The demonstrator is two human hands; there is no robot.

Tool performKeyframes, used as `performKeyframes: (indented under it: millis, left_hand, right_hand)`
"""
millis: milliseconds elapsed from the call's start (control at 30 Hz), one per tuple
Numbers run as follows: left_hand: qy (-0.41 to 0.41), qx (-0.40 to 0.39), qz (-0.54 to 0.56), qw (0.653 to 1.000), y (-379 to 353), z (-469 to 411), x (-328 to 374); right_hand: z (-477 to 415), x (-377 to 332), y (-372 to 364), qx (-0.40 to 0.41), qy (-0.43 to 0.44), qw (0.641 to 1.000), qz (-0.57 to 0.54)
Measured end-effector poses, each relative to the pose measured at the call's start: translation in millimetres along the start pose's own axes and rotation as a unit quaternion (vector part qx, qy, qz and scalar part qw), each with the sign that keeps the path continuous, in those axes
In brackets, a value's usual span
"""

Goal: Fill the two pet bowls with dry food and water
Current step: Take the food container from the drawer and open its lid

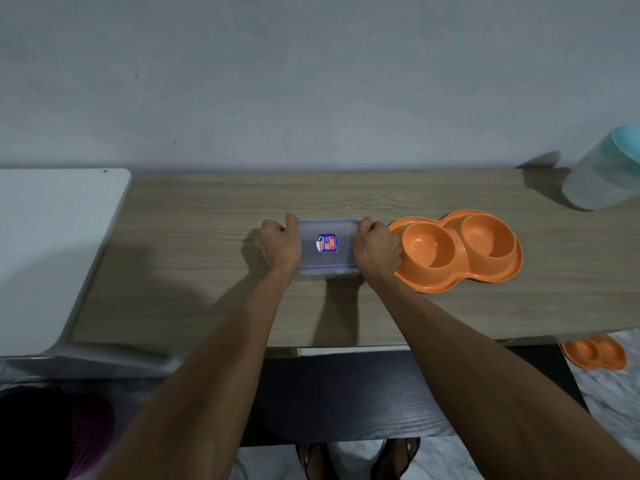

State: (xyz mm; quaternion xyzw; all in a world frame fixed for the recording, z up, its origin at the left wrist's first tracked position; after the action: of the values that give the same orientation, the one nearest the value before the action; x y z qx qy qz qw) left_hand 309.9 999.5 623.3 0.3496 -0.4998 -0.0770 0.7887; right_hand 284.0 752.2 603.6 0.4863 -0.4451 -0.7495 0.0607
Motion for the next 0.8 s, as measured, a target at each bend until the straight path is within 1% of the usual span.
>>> performKeyframes:
  millis: [100, 200, 267, 333, 367, 433, 500, 567, 600, 700, 800]
  left_hand:
    - [0.003, 0.0, 0.017, 1.0, -0.2, 0.3, -1.4]
    - [0.028, 0.009, 0.11, 0.994, 2.3, -4.1, -14.0]
    - [0.031, 0.037, 0.173, 0.984, 13.6, -2.1, -22.1]
    - [0.038, 0.055, 0.225, 0.972, 23.4, 4.2, -33.7]
    - [0.05, 0.052, 0.244, 0.967, 24.6, 10.0, -41.2]
    - [0.09, 0.021, 0.253, 0.963, 14.8, 22.7, -57.3]
    - [0.148, -0.039, 0.264, 0.952, -9.0, 37.3, -72.2]
    - [0.197, -0.113, 0.325, 0.918, -38.3, 54.5, -76.6]
    - [0.206, -0.134, 0.344, 0.906, -48.6, 60.1, -75.7]
    - [0.22, -0.148, 0.36, 0.894, -66.2, 64.4, -76.7]
    - [0.235, -0.157, 0.401, 0.871, -74.6, 61.9, -76.1]
  right_hand:
    - [2.5, -1.9, 4.9, -0.001, -0.007, 1.0, 0.023]
    - [2.1, -6.9, 8.5, -0.008, -0.006, 0.998, 0.062]
    - [-0.6, -11.9, 11.1, -0.001, 0.011, 0.997, 0.082]
    - [-2.8, -22.0, 15.0, 0.028, 0.053, 0.99, 0.128]
    - [-3.3, -29.9, 15.8, 0.041, 0.084, 0.983, 0.157]
    - [-3.6, -50.9, 13.0, 0.044, 0.153, 0.969, 0.19]
    - [-4.1, -74.1, 3.1, 0.008, 0.215, 0.956, 0.197]
    - [-4.0, -95.7, -11.3, -0.038, 0.263, 0.942, 0.205]
    - [-4.0, -102.6, -21.5, -0.071, 0.276, 0.935, 0.211]
    - [-6.5, -103.7, -54.2, -0.172, 0.267, 0.922, 0.222]
    - [-11.2, -95.3, -68.1, -0.226, 0.224, 0.924, 0.211]
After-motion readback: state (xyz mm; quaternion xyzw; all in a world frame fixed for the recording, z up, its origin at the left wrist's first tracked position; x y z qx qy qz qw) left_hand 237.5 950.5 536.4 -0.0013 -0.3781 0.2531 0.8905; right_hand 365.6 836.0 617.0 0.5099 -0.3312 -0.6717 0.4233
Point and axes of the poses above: each hand's wrist, its own z-axis away from the middle knuckle, its own y-axis out of the back of the hand, x = y × z, the point moved 10 cm from there along -z, towards the middle knuckle, and after that the axes turned 2 degrees about y, right-handed, at the moved point
